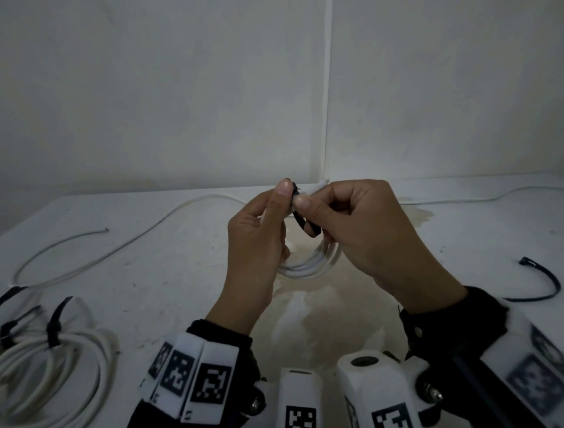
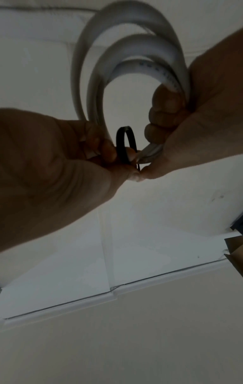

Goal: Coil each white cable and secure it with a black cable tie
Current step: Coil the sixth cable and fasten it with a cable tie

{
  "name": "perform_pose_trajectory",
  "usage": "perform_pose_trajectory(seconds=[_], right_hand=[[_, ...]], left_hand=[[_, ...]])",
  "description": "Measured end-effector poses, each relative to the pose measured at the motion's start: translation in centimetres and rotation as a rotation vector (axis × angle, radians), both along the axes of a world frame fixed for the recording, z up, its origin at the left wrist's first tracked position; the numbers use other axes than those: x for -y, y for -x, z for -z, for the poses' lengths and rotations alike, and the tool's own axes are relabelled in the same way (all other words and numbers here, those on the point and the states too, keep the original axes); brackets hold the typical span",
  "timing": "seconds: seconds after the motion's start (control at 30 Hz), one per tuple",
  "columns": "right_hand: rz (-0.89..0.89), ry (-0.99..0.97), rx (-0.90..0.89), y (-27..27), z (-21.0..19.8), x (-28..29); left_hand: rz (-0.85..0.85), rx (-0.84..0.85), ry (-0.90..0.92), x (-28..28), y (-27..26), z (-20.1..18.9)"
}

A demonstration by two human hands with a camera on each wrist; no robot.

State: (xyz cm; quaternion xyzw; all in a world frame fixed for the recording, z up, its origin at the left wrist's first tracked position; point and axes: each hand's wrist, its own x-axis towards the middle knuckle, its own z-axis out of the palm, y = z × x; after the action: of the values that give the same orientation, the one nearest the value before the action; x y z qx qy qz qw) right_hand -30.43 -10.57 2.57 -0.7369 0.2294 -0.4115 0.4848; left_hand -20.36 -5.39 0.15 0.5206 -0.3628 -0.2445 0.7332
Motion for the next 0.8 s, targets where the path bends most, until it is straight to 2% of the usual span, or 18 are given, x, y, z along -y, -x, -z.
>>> perform_pose_trajectory(seconds=[0.53, 0.67, 0.8], right_hand=[[-0.01, 0.234, -0.079, -0.13, 0.01, -0.41], [0.031, 0.235, 0.012, -0.33, 0.4, -0.28], [0.035, 0.187, -0.012, -0.35, 0.43, -0.29]], left_hand=[[-0.055, -0.016, 0.085, -0.26, -0.52, -0.57], [-0.023, -0.01, 0.082, -0.27, 0.23, -0.42], [-0.03, -0.021, 0.035, -0.19, -0.08, -0.18]])
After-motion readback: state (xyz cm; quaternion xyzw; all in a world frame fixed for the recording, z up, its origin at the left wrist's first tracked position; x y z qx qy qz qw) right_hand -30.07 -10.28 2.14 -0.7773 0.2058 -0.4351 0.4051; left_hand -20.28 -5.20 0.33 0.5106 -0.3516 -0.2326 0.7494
